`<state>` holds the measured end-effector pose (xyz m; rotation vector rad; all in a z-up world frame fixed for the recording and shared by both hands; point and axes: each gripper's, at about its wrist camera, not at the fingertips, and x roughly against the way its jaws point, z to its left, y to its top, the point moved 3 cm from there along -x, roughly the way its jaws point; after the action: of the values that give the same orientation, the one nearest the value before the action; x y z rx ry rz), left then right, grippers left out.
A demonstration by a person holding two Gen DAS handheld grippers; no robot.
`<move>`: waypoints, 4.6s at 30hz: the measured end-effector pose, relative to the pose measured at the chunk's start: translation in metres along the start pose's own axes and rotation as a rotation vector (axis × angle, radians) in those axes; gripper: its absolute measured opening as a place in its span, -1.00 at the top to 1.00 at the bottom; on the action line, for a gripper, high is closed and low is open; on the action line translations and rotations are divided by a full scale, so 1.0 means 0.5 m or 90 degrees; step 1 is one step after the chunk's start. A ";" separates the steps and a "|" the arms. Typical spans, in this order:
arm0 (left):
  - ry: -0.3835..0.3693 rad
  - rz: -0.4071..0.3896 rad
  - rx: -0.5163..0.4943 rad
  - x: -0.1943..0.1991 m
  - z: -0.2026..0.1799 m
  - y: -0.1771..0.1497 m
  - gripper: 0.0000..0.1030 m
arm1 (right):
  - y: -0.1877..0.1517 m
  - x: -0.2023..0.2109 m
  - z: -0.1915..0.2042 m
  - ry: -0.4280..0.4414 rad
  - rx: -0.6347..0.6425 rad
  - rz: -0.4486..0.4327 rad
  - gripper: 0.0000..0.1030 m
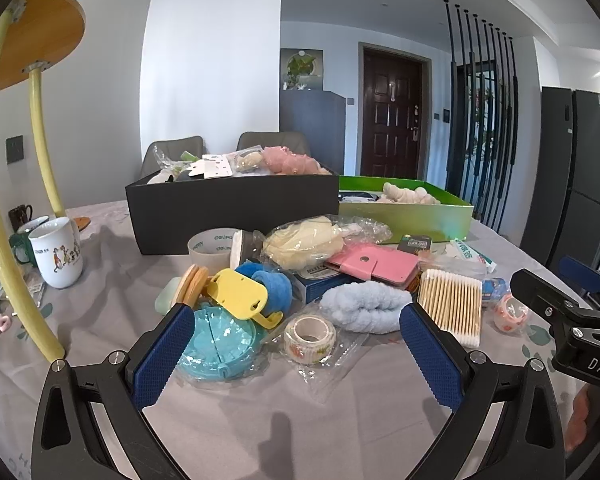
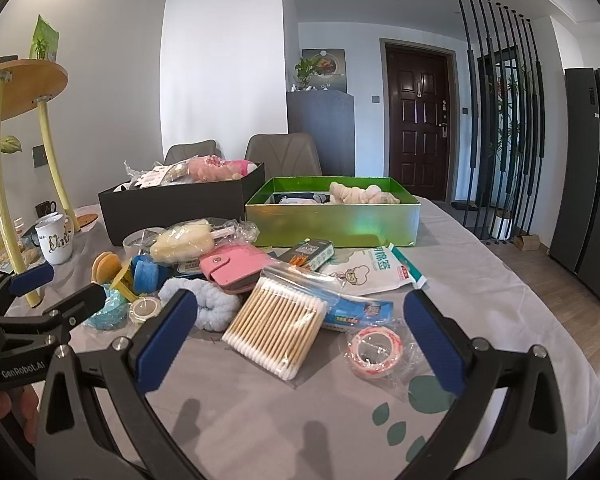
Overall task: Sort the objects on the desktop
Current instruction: 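Move the left gripper toward the bag of wooden cotton swabs, then close the left gripper on the cotton swab bag, then lift the cotton swab bag with the left gripper toward the green box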
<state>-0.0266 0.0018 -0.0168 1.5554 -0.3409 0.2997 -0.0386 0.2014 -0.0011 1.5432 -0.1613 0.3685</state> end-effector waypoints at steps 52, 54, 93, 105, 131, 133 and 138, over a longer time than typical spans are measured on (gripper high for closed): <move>-0.170 0.197 -0.044 -0.155 -0.119 0.012 -0.14 | -0.037 -0.132 -0.055 0.106 -0.139 0.194 0.04; -0.183 0.208 -0.046 -0.165 -0.127 0.012 -0.10 | -0.040 -0.144 -0.055 0.115 -0.147 0.207 0.05; -0.330 0.282 -0.020 -0.150 -0.180 0.002 0.36 | -0.030 -0.134 -0.067 0.183 -0.202 0.241 0.47; -0.332 0.250 -0.029 -0.092 -0.182 0.045 0.36 | 0.004 -0.069 -0.066 0.183 -0.194 0.207 0.47; -0.334 0.191 -0.031 -0.099 -0.180 0.181 0.36 | 0.139 -0.071 -0.065 0.186 -0.164 0.153 0.48; -0.333 0.188 -0.033 -0.104 -0.180 0.191 0.36 | 0.150 -0.076 -0.065 0.186 -0.163 0.149 0.48; -0.332 0.175 -0.036 -0.119 -0.181 0.224 0.36 | 0.180 -0.090 -0.070 0.188 -0.160 0.139 0.48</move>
<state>-0.1235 0.0937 0.0638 1.5152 -0.9671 0.0893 -0.1148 0.2291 0.0681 1.2105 -0.1387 0.7160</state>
